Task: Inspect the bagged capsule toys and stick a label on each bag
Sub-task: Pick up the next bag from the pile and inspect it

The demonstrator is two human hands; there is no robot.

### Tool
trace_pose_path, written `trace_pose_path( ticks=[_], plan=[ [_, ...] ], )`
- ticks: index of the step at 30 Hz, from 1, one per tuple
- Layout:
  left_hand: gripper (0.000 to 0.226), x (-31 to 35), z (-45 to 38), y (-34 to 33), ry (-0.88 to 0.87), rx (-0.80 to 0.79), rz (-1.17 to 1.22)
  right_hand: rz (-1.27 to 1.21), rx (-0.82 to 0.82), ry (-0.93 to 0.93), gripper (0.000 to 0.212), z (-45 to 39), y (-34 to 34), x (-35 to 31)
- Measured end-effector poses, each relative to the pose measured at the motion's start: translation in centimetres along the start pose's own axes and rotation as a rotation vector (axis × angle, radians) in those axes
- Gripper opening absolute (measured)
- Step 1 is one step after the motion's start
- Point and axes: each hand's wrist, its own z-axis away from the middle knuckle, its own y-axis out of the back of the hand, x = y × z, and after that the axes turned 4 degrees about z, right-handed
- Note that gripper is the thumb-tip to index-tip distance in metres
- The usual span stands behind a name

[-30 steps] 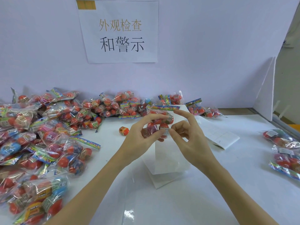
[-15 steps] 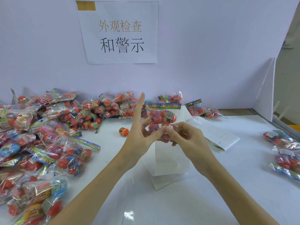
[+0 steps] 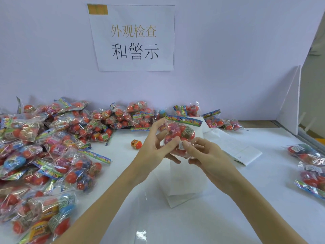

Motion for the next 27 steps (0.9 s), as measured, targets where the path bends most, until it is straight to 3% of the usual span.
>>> trace_pose_path(
  ticks=[2,6,8,11,12,13,16,20,22,27],
  plan=[
    [0.056,0.3,-0.2,0.2,0.01,0.027,-0.011,-0.002,-0.006,-0.042,0.054,0.0,0.3,0.0],
    [0.036,0.7,-0.8,1.3,0.006,0.274,-0.149,-0.138,0.072,-0.107,0.049,-0.5,0.9,0.1],
    [0.027,0.5,-1.1,2.6,-0.013,0.408,-0.301,-0.485,0.008,-0.11,0.041,-0.6,1.9,-0.6],
    [0.028,-0.2,-1.5,5.5,-0.038,0.55,-0.754,-1.258,-0.304,0.092,0.045,0.1,4.5,-1.9],
    [0.033,-0.4,-1.5,6.4,-0.012,0.578,-0.949,-1.382,-0.411,0.126,0.05,0.4,5.2,-2.3],
    [0.04,-0.6,-1.4,7.1,0.042,0.599,-1.14,-1.398,-0.455,0.133,0.053,0.5,5.5,-2.5],
    [0.06,-1.4,-0.9,8.7,0.324,0.58,-1.569,-1.195,-0.3,0.052,0.044,0.3,4.7,-1.9],
    [0.063,-2.1,-0.3,10.1,0.68,0.485,-1.707,-1.011,-0.207,-0.034,0.036,-0.4,3.3,-1.2],
    [0.056,-2.2,-0.1,10.4,0.693,0.456,-1.694,-0.956,-0.209,-0.058,0.034,-0.5,3.1,-1.0],
    [0.045,-2.2,-0.4,10.3,0.495,0.466,-1.8,-0.902,-0.196,-0.085,0.033,-0.9,3.1,-0.5]
  ],
)
